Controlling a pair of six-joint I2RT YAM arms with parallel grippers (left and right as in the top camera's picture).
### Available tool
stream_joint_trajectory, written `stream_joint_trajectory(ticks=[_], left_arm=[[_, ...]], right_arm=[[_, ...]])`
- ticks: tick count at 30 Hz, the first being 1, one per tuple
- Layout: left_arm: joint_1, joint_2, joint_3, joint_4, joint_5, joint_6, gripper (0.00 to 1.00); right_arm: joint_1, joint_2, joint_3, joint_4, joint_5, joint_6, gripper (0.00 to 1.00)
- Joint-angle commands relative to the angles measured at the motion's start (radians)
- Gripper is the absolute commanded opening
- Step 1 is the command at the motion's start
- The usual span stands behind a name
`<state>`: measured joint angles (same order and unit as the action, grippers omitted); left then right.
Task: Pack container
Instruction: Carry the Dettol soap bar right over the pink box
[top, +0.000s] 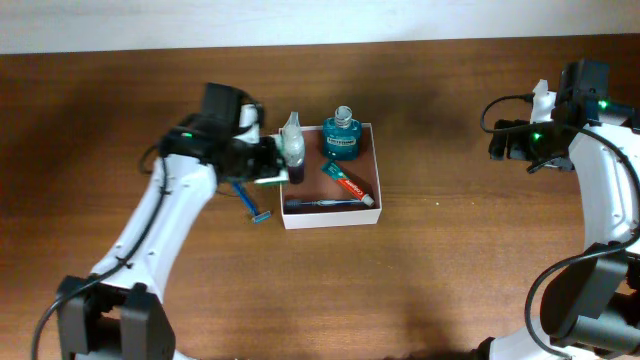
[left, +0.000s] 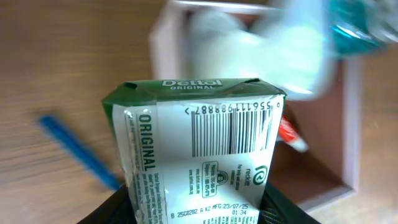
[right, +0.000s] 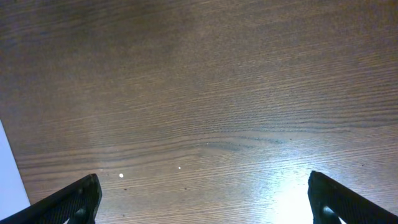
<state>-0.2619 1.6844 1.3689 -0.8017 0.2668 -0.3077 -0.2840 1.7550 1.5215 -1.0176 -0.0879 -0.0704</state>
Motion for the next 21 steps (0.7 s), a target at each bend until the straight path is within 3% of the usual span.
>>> stream_joint_trajectory(ticks=[1,10,21], left_arm=[[-0.092,-0.028,0.018,0.037,0.03,-0.037,0.09],[-0.189,-0.028,0.018,0.045,-0.029,-0.074,0.09],[-0.191,-0.028,0.018,0.053,-0.066,-0.074,0.09]], right_arm=[[-0.005,-0.031,0.016,0.0,-0.009,0.008,0.99],[-0.005,-0.031,0.016,0.001,-0.009,0.008,0.99],[-0.005,-0.031,0.016,0.0,-0.009,0.008,0.99]])
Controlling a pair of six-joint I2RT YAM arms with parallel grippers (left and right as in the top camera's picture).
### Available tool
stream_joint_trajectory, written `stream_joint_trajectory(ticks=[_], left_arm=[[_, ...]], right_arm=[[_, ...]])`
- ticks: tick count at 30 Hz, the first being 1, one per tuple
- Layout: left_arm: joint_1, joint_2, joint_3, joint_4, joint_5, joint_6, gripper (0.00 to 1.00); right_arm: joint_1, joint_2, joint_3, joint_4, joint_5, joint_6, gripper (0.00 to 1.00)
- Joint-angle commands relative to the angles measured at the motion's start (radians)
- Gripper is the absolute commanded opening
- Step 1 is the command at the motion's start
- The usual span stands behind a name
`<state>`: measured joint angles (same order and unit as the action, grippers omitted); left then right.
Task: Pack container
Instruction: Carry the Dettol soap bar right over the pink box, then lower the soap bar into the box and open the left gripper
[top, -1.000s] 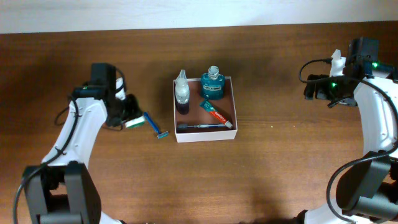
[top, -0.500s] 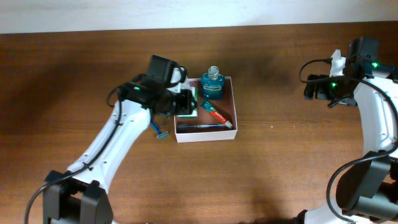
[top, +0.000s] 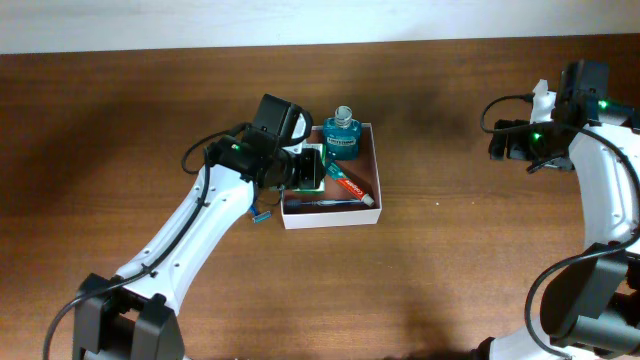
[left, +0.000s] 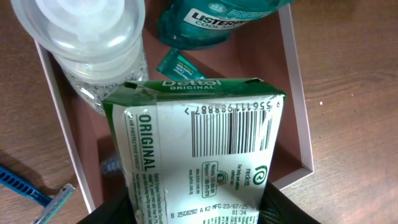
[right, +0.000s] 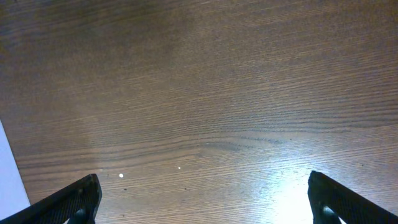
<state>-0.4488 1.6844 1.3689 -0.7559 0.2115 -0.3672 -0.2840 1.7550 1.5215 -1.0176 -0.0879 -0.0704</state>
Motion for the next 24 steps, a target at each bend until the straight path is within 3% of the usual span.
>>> stream_joint_trajectory(ticks=[1,9,24], left_arm=[[-0.007,-0.028,0.018,0.008,-0.01,-0.014,0.09],[-0.067,-0.028,0.018,0.011,-0.011,-0.029,0.1],[-0.126,-0.001,0.018,0.016,-0.171,-0.093,0.1]], right_arm=[[-0.005,-0.031,0.016,0.0,-0.009,0.008,0.99],[-0.005,-0.031,0.016,0.001,-0.009,0.008,0.98],[-0.005,-0.031,0.016,0.0,-0.009,0.008,0.99]])
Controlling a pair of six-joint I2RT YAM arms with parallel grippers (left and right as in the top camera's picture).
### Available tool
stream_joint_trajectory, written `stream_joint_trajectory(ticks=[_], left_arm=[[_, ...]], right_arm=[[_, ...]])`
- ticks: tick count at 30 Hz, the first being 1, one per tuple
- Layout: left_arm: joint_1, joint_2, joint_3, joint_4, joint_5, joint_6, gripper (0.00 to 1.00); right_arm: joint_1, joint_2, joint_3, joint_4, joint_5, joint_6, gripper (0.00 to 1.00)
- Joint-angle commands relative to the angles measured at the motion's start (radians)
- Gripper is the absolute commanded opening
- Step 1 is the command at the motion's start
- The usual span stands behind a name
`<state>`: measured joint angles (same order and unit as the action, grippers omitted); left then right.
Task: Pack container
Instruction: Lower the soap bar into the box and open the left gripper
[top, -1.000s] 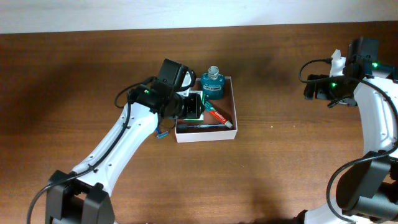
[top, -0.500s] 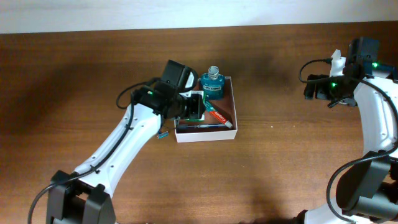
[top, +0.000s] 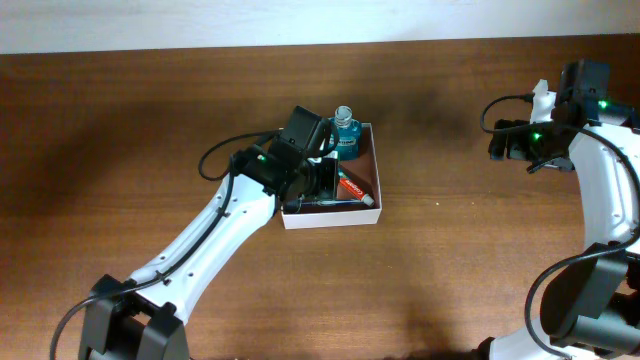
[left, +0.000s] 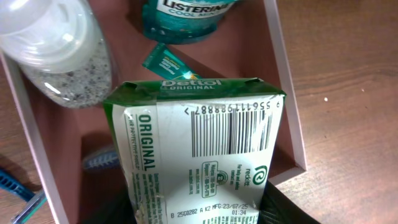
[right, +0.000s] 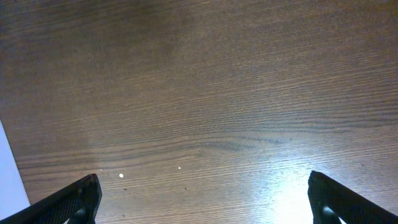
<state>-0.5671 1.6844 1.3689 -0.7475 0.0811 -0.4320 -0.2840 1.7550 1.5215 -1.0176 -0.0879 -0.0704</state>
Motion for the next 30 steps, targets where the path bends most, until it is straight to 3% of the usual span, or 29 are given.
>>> stream_joint_trajectory(ticks=[1,7,9,11,21,30], left_arm=[[-0.008,0.005,0.018,0.007,-0.04,-0.028,0.1],[-0.022,0.038,0.018,0.013,-0.04,-0.027,0.28],[-0.021,0.038,0.018,0.024,-0.04,-0.027,0.51],[-0.021,0.038,0.018,0.034,-0.028,-0.028,0.61],[-0.021,0.034,0.018,0.028,0.032,-0.027,0.63],[0.051,-0.027,0.018,-0.085,0.026,-0.023,0.59]], right_arm=[[-0.005,-0.031,0.016,0.0,-0.009,0.008,0.99],[-0.005,-0.031,0.016,0.0,-0.009,0.008,0.99],[-0.005,-0.031,0.016,0.0,-0.009,0.008,0.99],[-0.005,-0.031,0.016,0.0,-0.009,0.008,0.99],[-0.004,-0.031,0.016,0.0,-0.009,0.008,0.99],[-0.005,-0.031,0.016,0.001,-0.009,0.008,0.99]])
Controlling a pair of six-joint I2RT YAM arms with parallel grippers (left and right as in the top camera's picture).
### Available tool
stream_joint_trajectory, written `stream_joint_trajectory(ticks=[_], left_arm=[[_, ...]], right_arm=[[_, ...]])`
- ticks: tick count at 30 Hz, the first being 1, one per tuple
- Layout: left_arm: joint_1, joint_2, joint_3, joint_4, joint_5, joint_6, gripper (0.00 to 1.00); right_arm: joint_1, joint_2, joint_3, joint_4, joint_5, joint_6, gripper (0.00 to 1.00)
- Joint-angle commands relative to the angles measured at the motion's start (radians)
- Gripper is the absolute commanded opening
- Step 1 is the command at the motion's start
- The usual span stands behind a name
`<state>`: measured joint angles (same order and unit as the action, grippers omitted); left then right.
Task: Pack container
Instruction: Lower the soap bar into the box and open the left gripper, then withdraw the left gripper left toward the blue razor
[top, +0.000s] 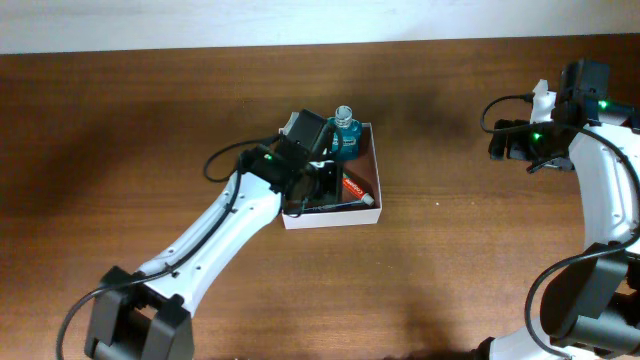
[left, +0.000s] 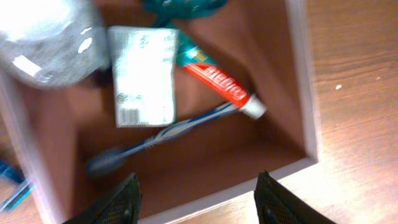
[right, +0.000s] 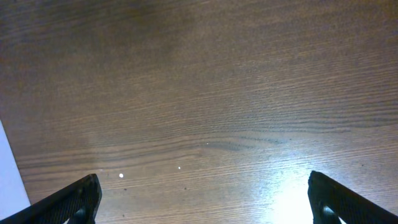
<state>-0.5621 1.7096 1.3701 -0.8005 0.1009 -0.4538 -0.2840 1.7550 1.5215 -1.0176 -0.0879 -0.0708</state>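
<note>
The white box (top: 372, 180) with a reddish-brown floor (left: 205, 155) holds a teal mouthwash bottle (top: 343, 132), a clear bottle (left: 50, 37), a toothpaste tube (left: 214, 81), a toothbrush (left: 168, 134) and the Dettol soap packet (left: 142, 74), lying flat with its pale side up. My left gripper (left: 196, 196) hangs open over the box, nothing between its fingers. My right gripper (right: 202, 193) stands open over bare wood at the far right (top: 515, 145).
A blue razor (left: 9, 183) lies on the wooden table just left of the box; in the overhead view the left arm (top: 230, 230) covers it. A white strip (right: 12, 174) shows at the left edge of the right wrist view.
My left gripper has opened and let go of the soap packet, which now lies flat on the box floor beside the clear bottle. The right arm has not moved.
My left gripper held the Dettol soap left of the box, near the razor. Then it held the packet over the box's left part, then further in above the toothpaste. Now the soap lies in the box and the gripper is open. The right arm stayed still throughout.
</note>
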Motion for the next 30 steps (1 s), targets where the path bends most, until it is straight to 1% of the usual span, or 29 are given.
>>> stream_joint_trajectory(ticks=[1,3,5,9,11,12,16,19,20,21,23,25,26,28,30], left_arm=[[0.058,-0.056,0.017,-0.05,0.007,-0.001,0.59],[0.093,-0.058,0.017,-0.101,0.006,0.002,0.59],[0.119,-0.058,0.016,-0.132,0.002,0.034,0.59],[0.167,-0.057,0.016,-0.182,-0.123,0.035,0.59],[0.183,-0.057,0.016,-0.185,-0.158,0.035,0.58],[0.191,-0.057,0.016,-0.185,-0.168,0.033,0.56],[0.246,-0.057,0.016,-0.185,-0.201,-0.048,0.5],[0.29,-0.055,0.013,-0.183,-0.201,-0.092,0.5],[0.303,-0.054,0.009,-0.18,-0.201,-0.105,0.54],[0.316,-0.053,0.004,-0.178,-0.2,-0.118,0.55],[0.333,-0.047,-0.002,-0.177,-0.192,-0.137,0.55],[0.338,-0.037,-0.012,-0.166,-0.192,-0.15,0.53],[0.338,-0.031,-0.022,-0.149,-0.192,-0.15,0.5],[0.338,-0.02,-0.05,-0.11,-0.192,-0.179,0.47],[0.338,-0.01,-0.079,-0.078,-0.192,-0.208,0.48]], right_arm=[[-0.005,-0.031,0.016,0.0,-0.009,0.009,0.99],[-0.005,-0.031,0.016,0.001,-0.009,0.009,0.99],[-0.005,-0.031,0.016,0.001,-0.009,0.009,0.99],[-0.005,-0.031,0.016,0.0,-0.009,0.008,0.99],[-0.004,-0.031,0.016,0.001,-0.009,0.009,0.99],[-0.005,-0.031,0.016,0.001,-0.009,0.008,0.99],[-0.005,-0.031,0.016,0.001,-0.009,0.008,0.98],[-0.005,-0.031,0.016,0.0,-0.009,0.008,0.99],[-0.005,-0.031,0.016,0.001,-0.009,0.009,0.99],[-0.005,-0.031,0.016,0.0,-0.009,0.009,0.99],[-0.005,-0.031,0.016,0.001,-0.009,0.009,0.99],[-0.005,-0.031,0.016,0.0,-0.009,0.009,0.99],[-0.005,-0.031,0.016,0.001,-0.009,0.009,0.99],[-0.005,-0.031,0.016,0.0,-0.009,0.009,0.99],[-0.005,-0.031,0.016,0.001,-0.009,0.008,0.99]])
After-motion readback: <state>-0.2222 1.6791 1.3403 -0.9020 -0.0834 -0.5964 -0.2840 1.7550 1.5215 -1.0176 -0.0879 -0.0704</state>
